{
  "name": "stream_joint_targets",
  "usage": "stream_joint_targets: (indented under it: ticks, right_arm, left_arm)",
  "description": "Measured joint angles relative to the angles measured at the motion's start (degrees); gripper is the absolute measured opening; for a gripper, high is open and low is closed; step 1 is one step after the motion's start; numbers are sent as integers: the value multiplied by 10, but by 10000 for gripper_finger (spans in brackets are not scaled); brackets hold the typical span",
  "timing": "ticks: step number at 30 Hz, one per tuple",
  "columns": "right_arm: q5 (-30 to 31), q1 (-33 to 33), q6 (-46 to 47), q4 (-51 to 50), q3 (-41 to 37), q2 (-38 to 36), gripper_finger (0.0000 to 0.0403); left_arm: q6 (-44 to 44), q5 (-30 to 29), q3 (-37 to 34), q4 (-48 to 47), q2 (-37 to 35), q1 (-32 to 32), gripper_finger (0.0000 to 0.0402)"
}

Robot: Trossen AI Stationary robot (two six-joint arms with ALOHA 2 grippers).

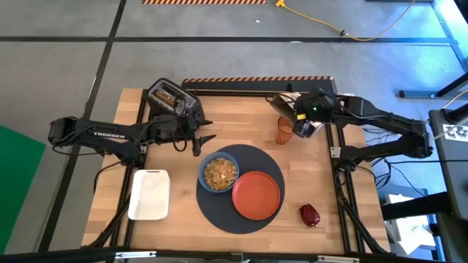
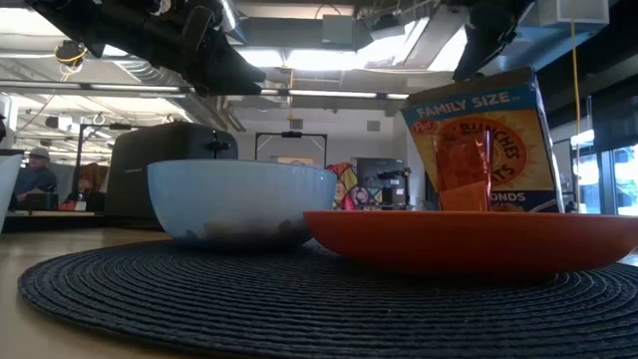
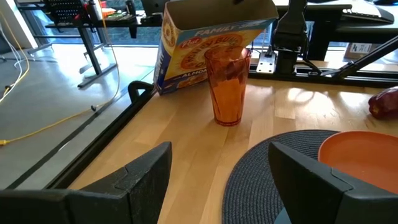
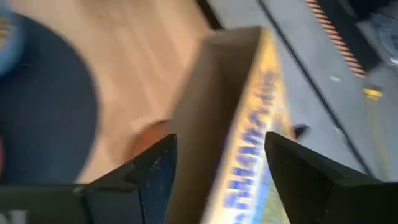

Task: Arrange a breakfast setting
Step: Adjust the cereal box

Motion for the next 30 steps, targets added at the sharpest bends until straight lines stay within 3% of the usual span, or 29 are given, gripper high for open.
stream_joint_targets:
  ticks: [4,10,18,25,30]
  right_arm:
    - [50,-11,0,-20,0,3,202]
    - [43,-40,0,-48,0,3,138]
    - [7,-139,-30,-60,44,3,11]
    - [-119,-302,-77,-69,146,3,12]
    - [-165,-400,-103,-102,169,3,7]
  left_arm:
    - [0,0,0,0,0,0,262]
    - [0,-1,0,0,0,0,262]
    - [0,-2,0,0,0,0,262]
    - [0,-2,0,-2,0,0,262]
    - [0,-2,0,-8,0,0,262]
